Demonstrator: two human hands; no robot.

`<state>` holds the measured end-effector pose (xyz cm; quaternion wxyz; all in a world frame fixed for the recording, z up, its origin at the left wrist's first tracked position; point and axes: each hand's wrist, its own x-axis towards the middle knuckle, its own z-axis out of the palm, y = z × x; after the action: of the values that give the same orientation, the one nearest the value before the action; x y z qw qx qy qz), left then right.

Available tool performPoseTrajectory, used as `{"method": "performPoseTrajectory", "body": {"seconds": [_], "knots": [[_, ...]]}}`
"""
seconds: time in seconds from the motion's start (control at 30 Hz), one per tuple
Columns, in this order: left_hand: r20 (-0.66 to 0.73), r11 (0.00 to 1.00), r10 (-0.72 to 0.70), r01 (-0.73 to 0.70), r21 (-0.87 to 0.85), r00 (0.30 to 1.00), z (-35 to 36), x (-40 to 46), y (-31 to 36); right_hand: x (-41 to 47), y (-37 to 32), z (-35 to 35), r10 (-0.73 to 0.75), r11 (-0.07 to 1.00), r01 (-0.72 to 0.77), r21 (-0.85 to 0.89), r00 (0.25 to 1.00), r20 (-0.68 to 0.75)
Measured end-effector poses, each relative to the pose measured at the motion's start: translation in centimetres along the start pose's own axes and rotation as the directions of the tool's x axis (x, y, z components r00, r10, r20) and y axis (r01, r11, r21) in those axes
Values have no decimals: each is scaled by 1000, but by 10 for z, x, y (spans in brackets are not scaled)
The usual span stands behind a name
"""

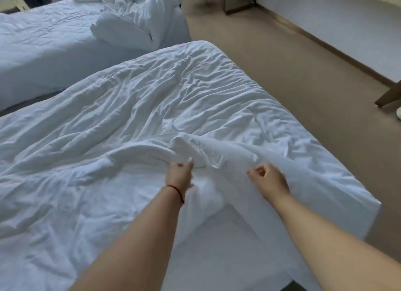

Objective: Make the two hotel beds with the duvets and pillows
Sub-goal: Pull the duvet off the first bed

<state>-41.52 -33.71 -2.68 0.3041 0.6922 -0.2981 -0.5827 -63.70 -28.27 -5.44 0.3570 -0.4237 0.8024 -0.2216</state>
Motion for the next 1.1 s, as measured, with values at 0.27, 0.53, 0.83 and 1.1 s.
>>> {"method": "performPoseTrajectory", "body": {"seconds": [0.27,0.53,0.83,1.1], "knots": [[232,982,-189,183,49,954,126,-20,-51,21,52,-4,-114,978,142,-153,977,179],[191,986,-165,163,24,968,157,-29,-40,46,61,-22,-221,933,299,-201,916,336],[119,995,-98,94,44,988,172,-67,-90,67,52,-47,-246,947,317,-45,810,532],[26,991,-122,123,-53,992,264,-135,-140,72,64,-90,-255,965,233,118,744,617]]}}
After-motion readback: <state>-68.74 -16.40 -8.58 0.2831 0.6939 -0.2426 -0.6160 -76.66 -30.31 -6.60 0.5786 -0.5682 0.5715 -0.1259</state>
